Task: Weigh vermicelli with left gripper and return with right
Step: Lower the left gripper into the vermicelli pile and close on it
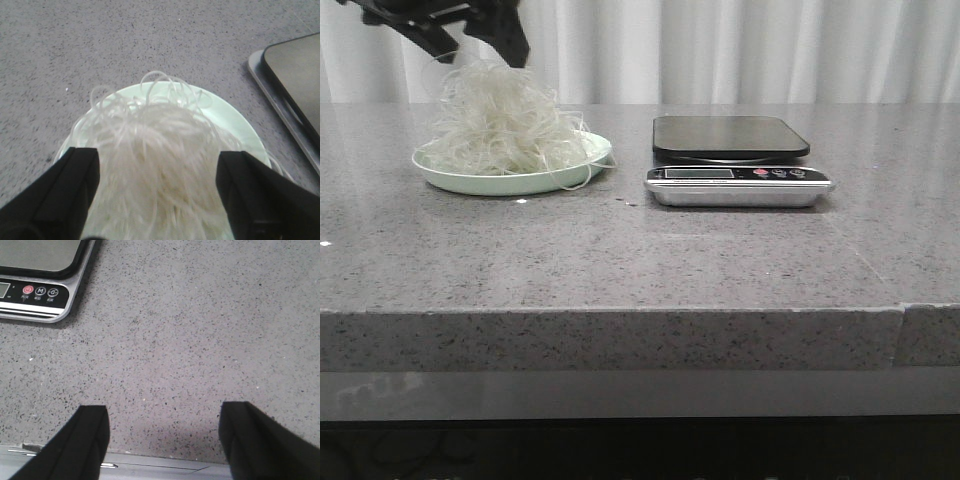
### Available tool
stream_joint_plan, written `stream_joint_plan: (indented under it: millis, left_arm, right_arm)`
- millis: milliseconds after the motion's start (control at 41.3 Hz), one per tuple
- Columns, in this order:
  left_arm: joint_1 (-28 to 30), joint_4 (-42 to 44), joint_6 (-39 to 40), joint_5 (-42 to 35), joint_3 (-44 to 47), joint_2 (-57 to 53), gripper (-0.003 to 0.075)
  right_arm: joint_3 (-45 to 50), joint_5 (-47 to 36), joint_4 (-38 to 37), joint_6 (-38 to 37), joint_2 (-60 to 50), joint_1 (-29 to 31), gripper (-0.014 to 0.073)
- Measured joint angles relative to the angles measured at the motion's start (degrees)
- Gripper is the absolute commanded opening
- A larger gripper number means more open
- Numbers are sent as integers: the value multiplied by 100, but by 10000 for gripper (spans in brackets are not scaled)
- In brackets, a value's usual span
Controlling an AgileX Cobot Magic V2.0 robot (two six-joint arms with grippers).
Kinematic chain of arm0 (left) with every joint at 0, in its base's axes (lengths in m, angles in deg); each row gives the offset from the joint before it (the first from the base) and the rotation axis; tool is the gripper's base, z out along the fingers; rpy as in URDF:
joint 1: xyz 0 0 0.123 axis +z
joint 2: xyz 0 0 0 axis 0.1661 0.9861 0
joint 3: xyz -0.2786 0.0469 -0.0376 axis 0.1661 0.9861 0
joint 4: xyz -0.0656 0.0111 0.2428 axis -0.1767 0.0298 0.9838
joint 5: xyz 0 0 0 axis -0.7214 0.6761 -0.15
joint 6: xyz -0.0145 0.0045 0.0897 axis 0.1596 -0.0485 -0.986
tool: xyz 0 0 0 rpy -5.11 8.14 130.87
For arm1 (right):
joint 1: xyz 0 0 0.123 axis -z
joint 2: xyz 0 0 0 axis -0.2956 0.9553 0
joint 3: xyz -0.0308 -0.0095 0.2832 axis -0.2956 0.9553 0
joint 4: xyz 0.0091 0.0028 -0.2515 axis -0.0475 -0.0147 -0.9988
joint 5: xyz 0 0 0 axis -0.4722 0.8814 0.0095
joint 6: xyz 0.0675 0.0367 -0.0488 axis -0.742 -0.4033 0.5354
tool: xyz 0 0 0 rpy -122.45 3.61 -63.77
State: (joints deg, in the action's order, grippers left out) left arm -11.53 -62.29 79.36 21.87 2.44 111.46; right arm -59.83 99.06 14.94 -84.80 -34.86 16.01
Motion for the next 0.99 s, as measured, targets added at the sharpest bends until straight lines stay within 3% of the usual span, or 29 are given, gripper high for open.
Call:
stream_joint_plan:
  millis: [388,727,872,994]
  left_arm:
    - [0,-23,0,-16,-386,819,529]
    - [0,-36,0,121,-395,851,224]
    - [0,-36,0,180,-395,851,150]
    - [0,-36,0,342,-422,785,145]
  right_arm:
    - [0,0,0,0,0,0,566]
    - [0,0,0,0,0,0,566]
    - [0,2,0,0,0,0,566]
    - [0,12,0,0,0,0,566]
